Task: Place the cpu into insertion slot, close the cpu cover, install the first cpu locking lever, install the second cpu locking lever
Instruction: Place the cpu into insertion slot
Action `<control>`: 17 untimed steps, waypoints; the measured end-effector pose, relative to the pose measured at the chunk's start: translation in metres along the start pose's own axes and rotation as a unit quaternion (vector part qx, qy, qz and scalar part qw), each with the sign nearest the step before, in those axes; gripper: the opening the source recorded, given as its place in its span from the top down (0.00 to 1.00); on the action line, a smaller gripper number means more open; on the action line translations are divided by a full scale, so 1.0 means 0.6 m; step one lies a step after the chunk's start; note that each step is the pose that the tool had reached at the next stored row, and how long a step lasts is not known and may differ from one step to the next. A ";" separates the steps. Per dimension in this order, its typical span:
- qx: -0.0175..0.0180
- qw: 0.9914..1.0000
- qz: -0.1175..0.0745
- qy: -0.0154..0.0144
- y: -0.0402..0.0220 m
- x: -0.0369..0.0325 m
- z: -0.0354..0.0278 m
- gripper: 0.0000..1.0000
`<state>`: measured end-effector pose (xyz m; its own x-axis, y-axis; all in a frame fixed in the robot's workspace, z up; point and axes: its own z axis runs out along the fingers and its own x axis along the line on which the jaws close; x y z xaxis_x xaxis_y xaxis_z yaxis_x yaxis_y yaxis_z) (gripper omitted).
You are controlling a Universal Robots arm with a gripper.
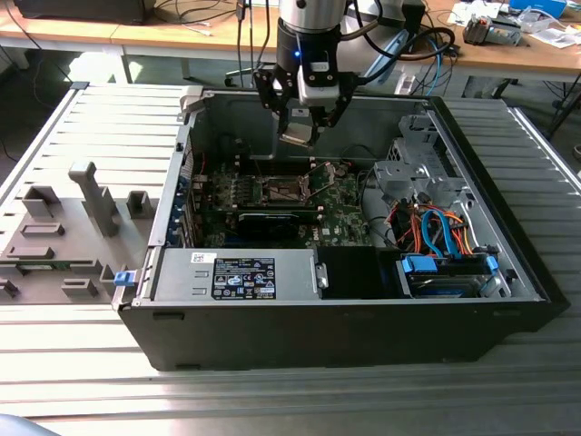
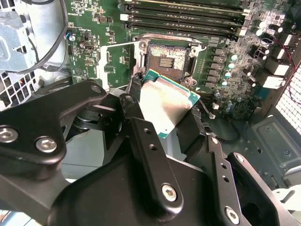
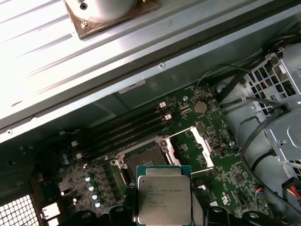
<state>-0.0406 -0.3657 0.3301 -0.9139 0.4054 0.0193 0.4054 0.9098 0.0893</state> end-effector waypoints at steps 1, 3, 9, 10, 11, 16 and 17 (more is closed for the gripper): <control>0.000 1.000 0.002 0.000 0.000 0.000 0.000 0.46; 0.000 1.000 0.004 0.000 0.000 0.000 0.000 0.46; 0.000 1.000 0.012 -0.001 0.000 0.000 0.000 0.46; 0.000 1.000 0.013 -0.001 0.000 0.000 0.000 0.46; 0.000 1.000 0.015 -0.001 0.000 0.000 0.000 0.46; 0.000 1.000 0.022 -0.002 0.000 0.000 0.000 0.46; -0.001 1.000 0.026 -0.002 0.000 0.000 0.000 0.46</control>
<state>-0.0406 -0.3657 0.3300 -0.8919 0.4519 0.0193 0.4517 0.8877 0.0894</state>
